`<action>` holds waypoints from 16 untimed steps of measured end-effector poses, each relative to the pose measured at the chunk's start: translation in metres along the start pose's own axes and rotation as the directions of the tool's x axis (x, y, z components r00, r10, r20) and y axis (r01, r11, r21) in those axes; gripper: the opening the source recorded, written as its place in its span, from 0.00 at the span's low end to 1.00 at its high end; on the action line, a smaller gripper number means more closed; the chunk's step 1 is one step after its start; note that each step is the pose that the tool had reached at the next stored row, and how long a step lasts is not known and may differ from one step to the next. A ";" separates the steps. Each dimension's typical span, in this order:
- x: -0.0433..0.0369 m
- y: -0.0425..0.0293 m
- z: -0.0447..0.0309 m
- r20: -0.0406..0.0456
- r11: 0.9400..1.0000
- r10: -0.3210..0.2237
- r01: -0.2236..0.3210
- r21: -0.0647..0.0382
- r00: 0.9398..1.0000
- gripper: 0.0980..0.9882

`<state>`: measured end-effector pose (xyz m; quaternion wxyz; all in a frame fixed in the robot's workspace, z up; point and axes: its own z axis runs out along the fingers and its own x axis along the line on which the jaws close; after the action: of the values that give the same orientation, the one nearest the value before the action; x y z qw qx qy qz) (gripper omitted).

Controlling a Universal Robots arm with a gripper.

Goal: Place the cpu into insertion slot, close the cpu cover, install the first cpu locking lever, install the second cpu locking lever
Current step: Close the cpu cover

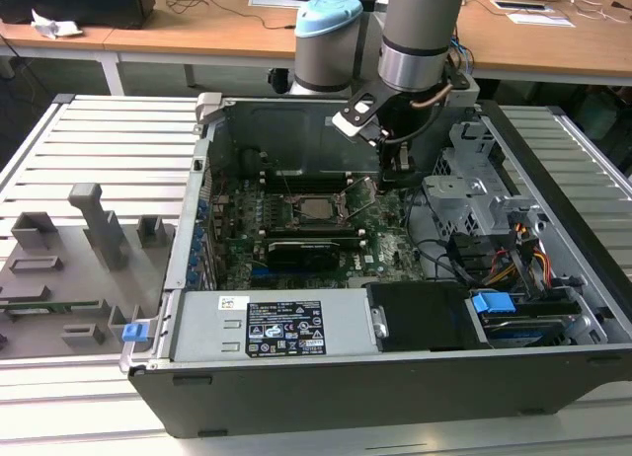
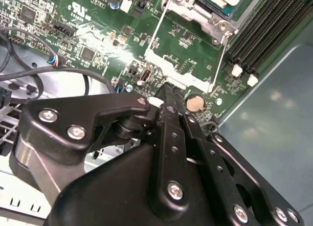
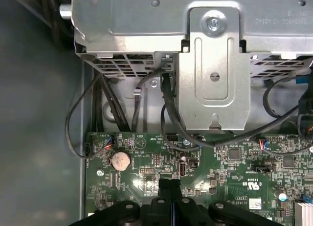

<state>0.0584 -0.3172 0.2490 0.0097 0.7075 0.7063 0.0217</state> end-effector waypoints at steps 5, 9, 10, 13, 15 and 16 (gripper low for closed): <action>-0.0001 -0.0092 -0.0004 -0.002 1.000 0.000 0.000 0.000 1.000 0.01; -0.0002 -0.0126 -0.0005 -0.002 1.000 0.000 0.000 0.000 1.000 0.01; -0.0001 -0.0126 -0.0005 -0.003 1.000 0.000 0.000 0.000 1.000 0.01; -0.0002 -0.0152 -0.0006 -0.003 1.000 0.000 0.000 0.000 1.000 0.01; -0.0002 -0.0158 -0.0006 -0.003 1.000 0.000 0.000 0.000 1.000 0.01; -0.0001 -0.0164 -0.0007 -0.003 1.000 0.000 0.000 0.000 1.000 0.01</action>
<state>0.0420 -0.3173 0.2490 0.0088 0.7075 0.7063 0.0226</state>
